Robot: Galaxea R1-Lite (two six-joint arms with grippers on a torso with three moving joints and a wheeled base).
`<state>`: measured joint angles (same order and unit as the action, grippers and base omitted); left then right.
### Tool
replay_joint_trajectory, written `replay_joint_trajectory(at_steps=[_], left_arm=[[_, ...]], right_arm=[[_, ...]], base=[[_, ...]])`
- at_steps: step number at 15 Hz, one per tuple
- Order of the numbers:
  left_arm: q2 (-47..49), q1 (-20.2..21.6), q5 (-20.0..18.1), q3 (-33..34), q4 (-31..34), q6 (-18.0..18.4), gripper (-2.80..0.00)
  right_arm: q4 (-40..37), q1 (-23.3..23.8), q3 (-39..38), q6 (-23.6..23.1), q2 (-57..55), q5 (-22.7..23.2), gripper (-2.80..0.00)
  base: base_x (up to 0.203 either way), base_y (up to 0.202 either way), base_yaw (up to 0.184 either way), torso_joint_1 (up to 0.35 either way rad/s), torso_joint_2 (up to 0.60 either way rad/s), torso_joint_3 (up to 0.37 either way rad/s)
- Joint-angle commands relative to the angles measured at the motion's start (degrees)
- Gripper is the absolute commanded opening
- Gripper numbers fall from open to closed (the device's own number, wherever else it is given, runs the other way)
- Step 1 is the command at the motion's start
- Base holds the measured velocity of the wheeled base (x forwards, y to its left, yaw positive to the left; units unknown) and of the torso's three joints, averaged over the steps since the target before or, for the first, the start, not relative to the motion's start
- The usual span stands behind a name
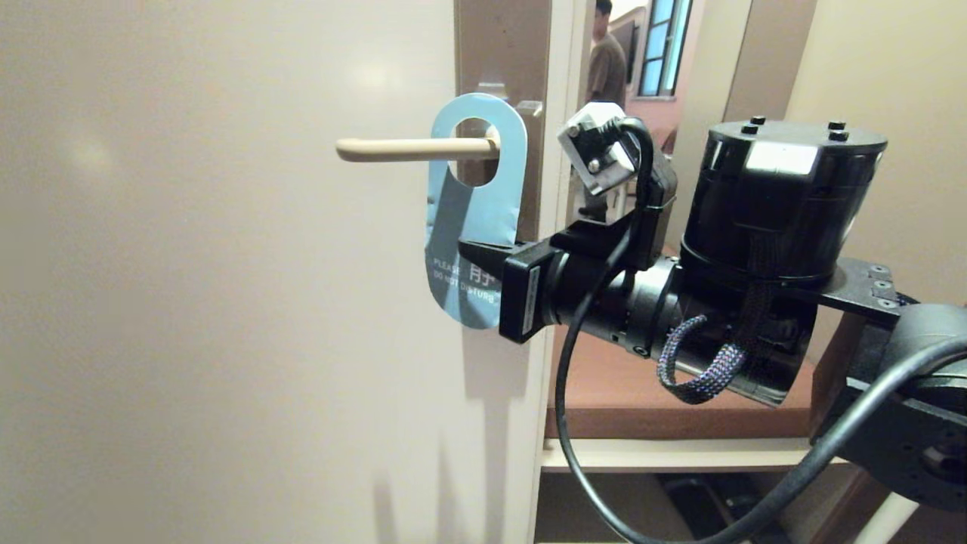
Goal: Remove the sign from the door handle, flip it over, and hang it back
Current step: Take down the sign
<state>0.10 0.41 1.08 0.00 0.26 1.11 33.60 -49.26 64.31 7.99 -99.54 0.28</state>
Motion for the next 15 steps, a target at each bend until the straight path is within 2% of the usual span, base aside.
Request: replay_joint_trajectory(at_steps=[1,10,15], left_arm=[[-0.01,0.02,0.06,0.00,0.00,0.04,-2.80],[-0.01,0.02,0.06,0.00,0.00,0.04,-2.80],[-0.01,0.02,-0.02,0.00,0.00,0.04,-2.80]], right_arm=[[0.24,-1.31,0.23,0.32,-0.09,-2.10,-2.80],[0.06,-7.91,1.66,0.34,-1.53,-15.15,-2.80],[-0.03,-8.40,1.09,-1.09,-2.06,-15.57,-2.80]], base=[[0.000,0.000,0.000,0.000,0.00,0.000],[0.000,0.000,0.000,0.000,0.00,0.000],[0.000,0.000,0.000,0.000,0.00,0.000]])
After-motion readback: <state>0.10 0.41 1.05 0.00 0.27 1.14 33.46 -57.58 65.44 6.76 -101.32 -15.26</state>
